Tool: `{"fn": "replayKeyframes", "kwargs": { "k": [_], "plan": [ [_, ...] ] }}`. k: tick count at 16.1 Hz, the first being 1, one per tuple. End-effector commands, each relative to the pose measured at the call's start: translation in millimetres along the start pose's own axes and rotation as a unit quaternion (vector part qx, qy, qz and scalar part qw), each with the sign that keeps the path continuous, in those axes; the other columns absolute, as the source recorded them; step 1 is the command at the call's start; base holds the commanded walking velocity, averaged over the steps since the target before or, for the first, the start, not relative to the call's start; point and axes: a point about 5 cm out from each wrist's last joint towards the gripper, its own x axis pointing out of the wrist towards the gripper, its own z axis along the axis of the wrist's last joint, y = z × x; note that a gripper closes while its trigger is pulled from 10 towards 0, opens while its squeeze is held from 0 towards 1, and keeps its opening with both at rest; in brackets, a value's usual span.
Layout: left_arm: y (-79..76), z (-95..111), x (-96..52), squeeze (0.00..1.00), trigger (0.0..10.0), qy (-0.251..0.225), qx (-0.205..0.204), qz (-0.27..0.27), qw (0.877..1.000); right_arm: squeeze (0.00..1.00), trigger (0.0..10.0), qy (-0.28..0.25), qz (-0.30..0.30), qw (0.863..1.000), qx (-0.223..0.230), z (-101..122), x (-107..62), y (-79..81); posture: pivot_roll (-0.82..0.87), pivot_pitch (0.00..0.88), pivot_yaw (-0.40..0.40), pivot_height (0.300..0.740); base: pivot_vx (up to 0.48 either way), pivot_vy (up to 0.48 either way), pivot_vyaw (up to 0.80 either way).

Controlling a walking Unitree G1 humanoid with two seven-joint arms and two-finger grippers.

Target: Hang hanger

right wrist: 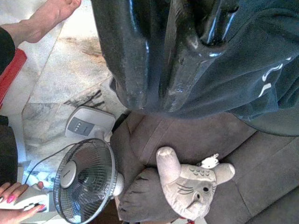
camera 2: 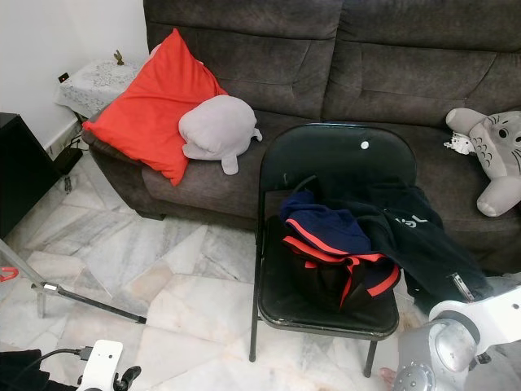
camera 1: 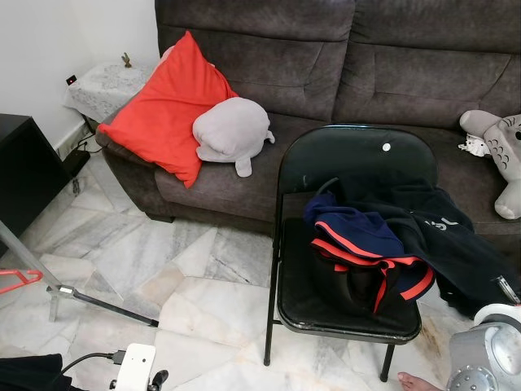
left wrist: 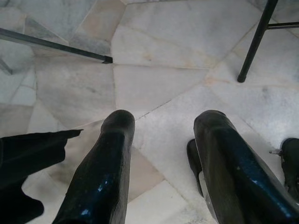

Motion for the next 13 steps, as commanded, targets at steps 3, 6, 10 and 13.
{"fn": "replayKeyframes", "kwargs": {
  "k": [3, 6, 10, 13],
  "plan": [
    [3.3, -14, -5.0, 0.0, 10.0, 0.027, -0.001, 0.003, 1.0, 0.0, 10.0, 0.008, 0.018, 0.999, -0.025, -6, -3.0, 2.8, -0.09, 0.136, 0.016, 0.74, 0.0, 0.0, 0.0],
    [3.5, -14, -5.0, 0.0, 10.0, 0.027, -0.001, 0.004, 1.0, 0.0, 10.0, 0.006, 0.037, 0.998, -0.048, -9, -4.9, 4.3, -0.09, 0.135, 0.016, 0.74, 0.0, 0.0, 0.0],
    [0.5, -12, -4.0, 0.0, 10.0, 0.02, 0.0, 0.002, 1.0, 1.0, 10.0, 0.005, 0.142, 0.97, -0.199, -34, -19.3, 1.7, -0.09, 0.133, 0.012, 0.74, 0.0, 0.0, 0.0],
    [0.5, -12, -4.4, 0.0, 10.0, 0.019, 0.0, 0.002, 1.0, 1.0, 10.0, 0.008, 0.17, 0.949, -0.266, -49, -25.5, -8.4, -0.1, 0.131, 0.011, 0.74, 0.0, 0.0, 0.0]
  ]
}}
